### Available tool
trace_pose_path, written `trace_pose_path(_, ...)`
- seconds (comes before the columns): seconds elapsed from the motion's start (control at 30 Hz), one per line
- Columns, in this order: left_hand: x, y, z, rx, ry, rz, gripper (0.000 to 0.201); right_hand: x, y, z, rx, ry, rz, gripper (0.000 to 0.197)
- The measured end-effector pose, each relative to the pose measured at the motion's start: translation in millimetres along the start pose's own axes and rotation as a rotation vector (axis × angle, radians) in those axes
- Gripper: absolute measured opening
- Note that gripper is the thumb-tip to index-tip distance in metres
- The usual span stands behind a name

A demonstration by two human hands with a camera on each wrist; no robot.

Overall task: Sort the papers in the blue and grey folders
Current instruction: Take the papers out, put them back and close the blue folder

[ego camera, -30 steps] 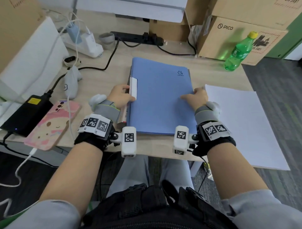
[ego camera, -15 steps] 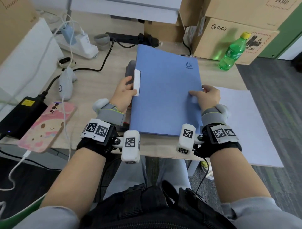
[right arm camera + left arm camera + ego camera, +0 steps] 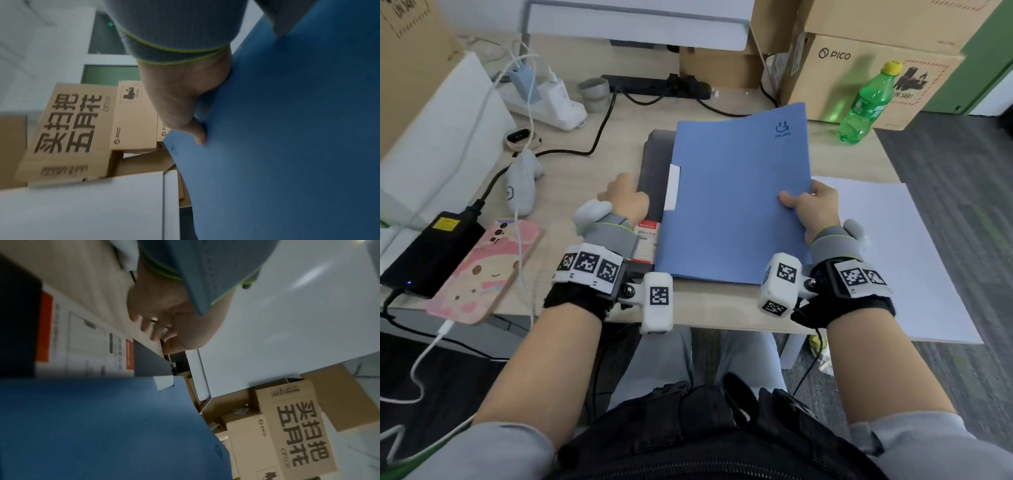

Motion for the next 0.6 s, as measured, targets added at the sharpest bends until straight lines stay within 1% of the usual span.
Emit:
trace_pose_path(0.03,1,1,-7,0.139,0.087,-0.002,0.043,0,-1,2,-0.048,-0.014,0.008,0.024)
trace_pose_path(0.07,1,0,-10,0.197,0.133,-0.051,0.038,2,-3,4,-0.096,-0.022,0.013,0.022)
trace_pose_path(0.1,1,-4,-12,0.199,0.138,-0.102,0.035,2,-5,5,-0.139,-0.032,0.012,0.022)
trace_pose_path(0.13,-2,-8,-11,0.186,0.129,-0.126,0.034,1,-6,7,-0.173,-0.038,0.018,0.023)
trace_pose_path(0.2,0,-12,-12,0.171,0.109,-0.105,0.038,0,-8,8,-0.205,-0.057,0.026,0.028)
trace_pose_path(0.27,1,-11,-13,0.077,0.102,-0.089,0.040,0,-10,8,-0.193,-0.071,0.020,0.027)
trace_pose_path(0.33,14,-11,-23,-0.065,0.109,-0.117,0.042,0,-11,8,-0.173,-0.098,0.008,0.023)
trace_pose_path(0.4,37,-11,-41,-0.184,0.128,-0.149,0.044,3,-13,9,-0.149,-0.131,0.000,0.022)
trace_pose_path(0.43,39,-12,-44,-0.245,0.130,-0.184,0.040,3,-12,9,-0.118,-0.137,0.000,0.022)
trace_pose_path(0.47,31,-10,-40,-0.315,0.129,-0.210,0.031,3,-12,9,-0.089,-0.142,0.000,0.023)
trace_pose_path(0.53,-2,-5,-20,-0.452,0.120,-0.268,0.014,1,-12,9,-0.059,-0.147,0.000,0.025)
trace_pose_path(0.6,-14,-5,-13,-0.533,0.093,-0.315,0.016,0,-12,8,-0.037,-0.138,-0.010,0.027)
Point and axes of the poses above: each hand's wrist, its own x-axis towards the middle knuckle, its own y-axis out of the back of the hand, z = x × y, the point moved 4 cm from there along x, towards the middle knuckle, and after that the axes turned 9 degrees about -z, right-handed, at the moved point
